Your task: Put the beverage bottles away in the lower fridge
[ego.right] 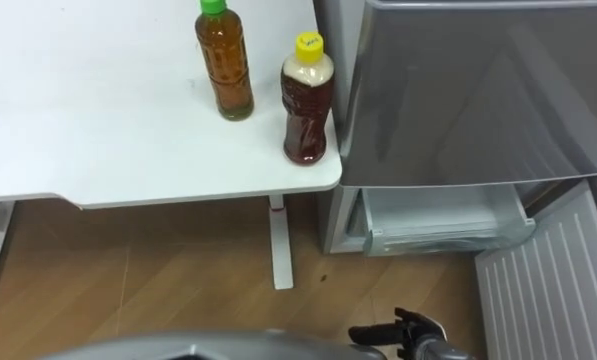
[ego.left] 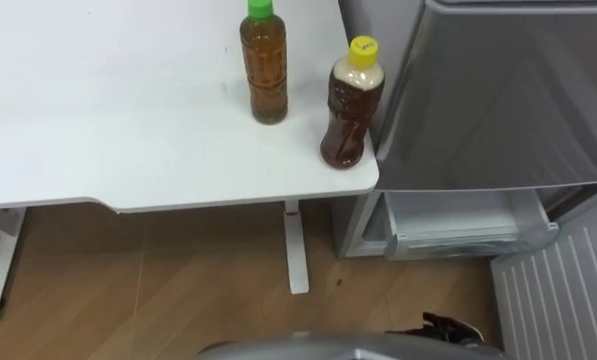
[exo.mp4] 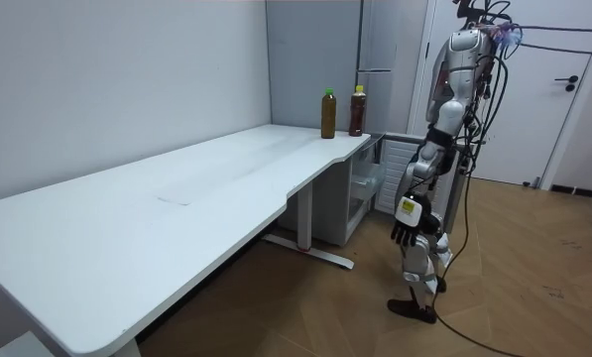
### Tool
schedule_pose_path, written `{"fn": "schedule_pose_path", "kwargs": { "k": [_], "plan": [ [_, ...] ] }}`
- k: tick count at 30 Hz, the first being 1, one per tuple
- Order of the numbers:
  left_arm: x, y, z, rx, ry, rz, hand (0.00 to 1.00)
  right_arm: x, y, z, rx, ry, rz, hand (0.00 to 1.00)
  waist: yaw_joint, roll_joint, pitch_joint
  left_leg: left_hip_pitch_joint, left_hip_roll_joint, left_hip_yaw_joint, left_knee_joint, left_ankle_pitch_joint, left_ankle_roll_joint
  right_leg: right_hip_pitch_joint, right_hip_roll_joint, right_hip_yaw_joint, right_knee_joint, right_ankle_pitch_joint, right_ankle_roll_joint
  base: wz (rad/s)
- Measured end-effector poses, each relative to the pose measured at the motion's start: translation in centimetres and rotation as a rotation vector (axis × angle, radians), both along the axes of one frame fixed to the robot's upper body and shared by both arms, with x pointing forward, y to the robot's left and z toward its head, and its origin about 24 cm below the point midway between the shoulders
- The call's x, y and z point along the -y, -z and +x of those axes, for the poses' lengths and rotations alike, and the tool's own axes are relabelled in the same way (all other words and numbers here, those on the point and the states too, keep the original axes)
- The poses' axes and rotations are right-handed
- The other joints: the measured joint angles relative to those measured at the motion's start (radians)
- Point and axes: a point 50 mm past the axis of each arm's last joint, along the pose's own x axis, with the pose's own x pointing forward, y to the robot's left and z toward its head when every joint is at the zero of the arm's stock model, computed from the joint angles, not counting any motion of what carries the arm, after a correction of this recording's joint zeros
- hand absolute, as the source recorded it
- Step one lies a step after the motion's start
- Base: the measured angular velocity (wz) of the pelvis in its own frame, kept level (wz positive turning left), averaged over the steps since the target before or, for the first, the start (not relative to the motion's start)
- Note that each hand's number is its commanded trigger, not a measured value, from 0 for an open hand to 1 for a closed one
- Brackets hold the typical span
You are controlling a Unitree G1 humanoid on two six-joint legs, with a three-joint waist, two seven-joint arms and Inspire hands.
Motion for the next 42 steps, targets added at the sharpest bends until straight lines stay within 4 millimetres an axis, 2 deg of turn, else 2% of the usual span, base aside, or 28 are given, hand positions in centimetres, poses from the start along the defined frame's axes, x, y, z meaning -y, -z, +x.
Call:
{"fn": "schedule_pose_path", "kwargs": {
  "k": [5,11,15,17,18,20,22,25,27,32,36,39,42],
  "plan": [
    [-0.5,-0.1,-0.4,0.023,-0.133,0.018,0.00,0.1,0.0,-0.2,-0.003,0.019,0.005,0.00,0.001,-0.006,0.0004,-0.011,-0.008,-0.023,0.018,0.000,0.001,-0.001,-0.007,-0.023,-0.001,-0.006,0.002,0.13],
    [-1.2,-0.3,-0.4,0.080,-0.305,0.086,0.00,0.1,0.0,-0.5,-0.010,0.020,-0.002,0.00,0.031,-0.012,0.0002,-0.022,-0.013,-0.033,0.027,-0.001,0.003,-0.001,-0.011,-0.031,0.000,-0.012,0.003,0.06],
    [-1.9,-0.5,-0.5,0.151,-0.495,0.158,0.00,0.1,0.1,-0.7,-0.011,0.025,-0.005,0.00,0.026,-0.020,0.0020,-0.026,-0.024,-0.064,0.036,-0.001,0.004,0.016,-0.018,-0.072,-0.001,-0.021,0.008,0.28],
    [-2.4,-0.9,0.6,0.266,-0.642,0.193,0.00,0.1,0.1,-0.7,-0.014,0.021,-0.010,0.00,0.042,-0.025,0.0008,-0.034,-0.031,-0.079,0.040,-0.002,0.007,0.017,-0.024,-0.087,0.002,-0.026,0.012,0.23],
    [-2.8,-1.2,1.3,0.325,-0.693,0.222,0.00,0.1,0.1,-0.9,-0.020,0.011,-0.014,0.00,0.062,-0.026,0.0005,-0.032,-0.032,-0.080,0.039,-0.002,0.007,0.018,-0.025,-0.086,0.002,-0.027,0.012,0.07],
    [-3.6,-1.9,2.6,0.414,-0.734,0.278,0.00,0.2,0.1,-1.1,-0.025,-0.005,-0.020,0.00,0.083,-0.023,-0.0033,-0.031,-0.033,-0.084,0.038,-0.002,0.008,0.021,-0.025,-0.089,0.002,-0.027,0.012,0.04],
    [-4.4,-2.7,3.7,0.499,-0.746,0.342,0.00,0.3,0.1,-1.0,-0.020,-0.021,-0.032,0.00,0.086,-0.026,-0.0005,-0.024,-0.034,-0.094,0.034,-0.002,0.008,0.035,-0.024,-0.097,0.002,-0.026,0.013,0.11],
    [-5.7,-4.6,6.0,0.647,-0.777,0.441,0.00,0.3,0.0,-1.1,-0.006,-0.048,-0.050,0.00,0.089,-0.027,-0.0001,-0.024,-0.035,-0.113,0.027,-0.002,0.007,0.036,-0.022,-0.098,0.004,-0.026,0.013,0.13],
    [-6.5,-6.8,8.2,0.831,-0.805,0.526,0.00,0.5,0.0,-1.2,-0.001,-0.059,-0.065,0.00,0.101,-0.025,-0.0016,-0.026,-0.035,-0.115,0.027,-0.002,0.007,0.034,-0.021,-0.097,0.003,-0.026,0.013,0.03],
    [-7.2,-10.6,11.0,1.092,-0.807,0.628,0.00,0.6,-0.1,-1.5,0.017,-0.055,-0.063,0.00,0.108,-0.019,-0.0038,-0.028,-0.037,-0.117,0.032,-0.002,0.007,0.037,-0.022,-0.097,0.003,-0.026,0.013,0.02],
    [-6.7,-15.3,13.9,1.367,-0.791,0.608,0.00,0.8,-0.2,-1.5,0.033,-0.054,-0.069,0.00,0.106,-0.013,-0.0061,-0.034,-0.043,-0.126,0.041,-0.001,0.009,0.033,-0.026,-0.097,0.001,-0.026,0.013,0.11],
    [-5.9,-17.9,15.3,1.515,-0.784,0.531,0.00,0.8,-0.2,-1.6,0.039,-0.056,-0.064,0.00,0.102,-0.011,-0.0078,-0.028,-0.045,-0.129,0.040,0.000,0.010,0.037,-0.027,-0.097,0.001,-0.026,0.013,0.00],
    [-5.1,-19.6,16.2,1.614,-0.737,0.446,0.00,0.8,-0.2,-1.6,0.041,-0.045,-0.057,0.00,0.097,-0.012,-0.0076,-0.032,-0.044,-0.130,0.044,0.000,0.010,0.034,-0.027,-0.095,0.001,-0.026,0.013,0.00]
  ]
}}
